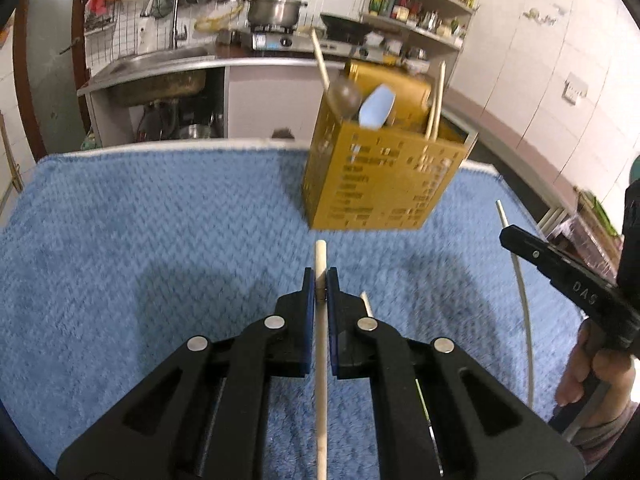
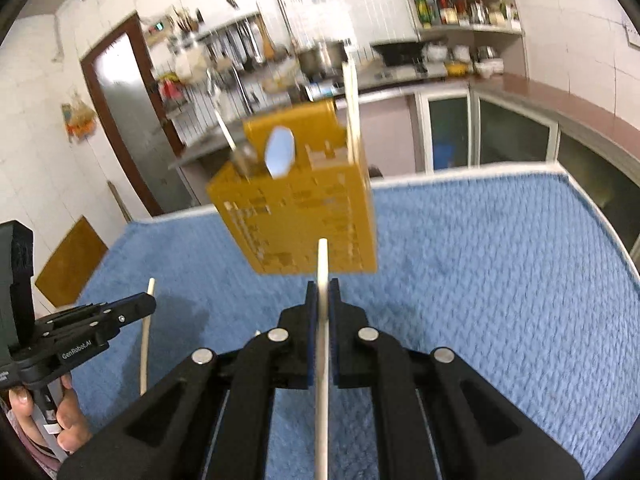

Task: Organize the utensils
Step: 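Lift and carry the chopsticks to the yellow holder with both tools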

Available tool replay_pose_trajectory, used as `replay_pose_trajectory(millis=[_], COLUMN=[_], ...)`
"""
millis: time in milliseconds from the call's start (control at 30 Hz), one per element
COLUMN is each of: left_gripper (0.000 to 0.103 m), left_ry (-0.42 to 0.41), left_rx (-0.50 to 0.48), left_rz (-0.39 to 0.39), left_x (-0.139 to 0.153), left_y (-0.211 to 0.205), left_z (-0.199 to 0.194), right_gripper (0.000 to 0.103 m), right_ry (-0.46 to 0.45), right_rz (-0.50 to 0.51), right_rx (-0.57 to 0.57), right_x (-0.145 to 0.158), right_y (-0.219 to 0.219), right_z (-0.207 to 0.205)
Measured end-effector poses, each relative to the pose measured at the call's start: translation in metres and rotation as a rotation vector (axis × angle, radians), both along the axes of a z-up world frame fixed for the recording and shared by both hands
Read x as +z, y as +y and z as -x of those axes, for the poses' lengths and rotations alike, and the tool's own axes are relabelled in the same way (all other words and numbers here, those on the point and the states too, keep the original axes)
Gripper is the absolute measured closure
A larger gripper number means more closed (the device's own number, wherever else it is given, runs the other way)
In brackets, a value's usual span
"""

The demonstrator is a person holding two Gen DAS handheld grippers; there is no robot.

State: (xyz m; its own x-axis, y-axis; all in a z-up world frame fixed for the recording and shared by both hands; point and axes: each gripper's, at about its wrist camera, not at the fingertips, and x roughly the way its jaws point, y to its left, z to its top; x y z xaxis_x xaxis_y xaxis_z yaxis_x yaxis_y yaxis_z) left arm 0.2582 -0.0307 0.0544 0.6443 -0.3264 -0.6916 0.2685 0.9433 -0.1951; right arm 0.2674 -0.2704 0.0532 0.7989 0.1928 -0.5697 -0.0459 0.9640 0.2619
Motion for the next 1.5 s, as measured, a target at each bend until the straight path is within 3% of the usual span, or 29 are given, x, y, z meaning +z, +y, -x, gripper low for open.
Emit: replay_pose_trajectory(millis=[633,933,1500], left_gripper=[0.099,0.099,0.099], left_ry=[-0.191,-0.256,-0.398], left_rx=[-0.046,-0.051,-0.049], left_rz=[0.043,0.077,0.083], left_x=[0.074,0.097,0.166], left_y=[-0.007,-0.010,-0.029], left_z=[0.011,0.003,-0.026], right_gripper=[0.097,0.097,0.097], right_ry=[-0.155,-0.312,-0.575], right_rz=[-0.035,-0.017,-0.021], right_rx=[0.000,0.005,-0.038], right_x=[0.023,0.057,0.112], right_y=[-0.015,-0.006,-0.008], right_z=[0.009,0.018,-0.025])
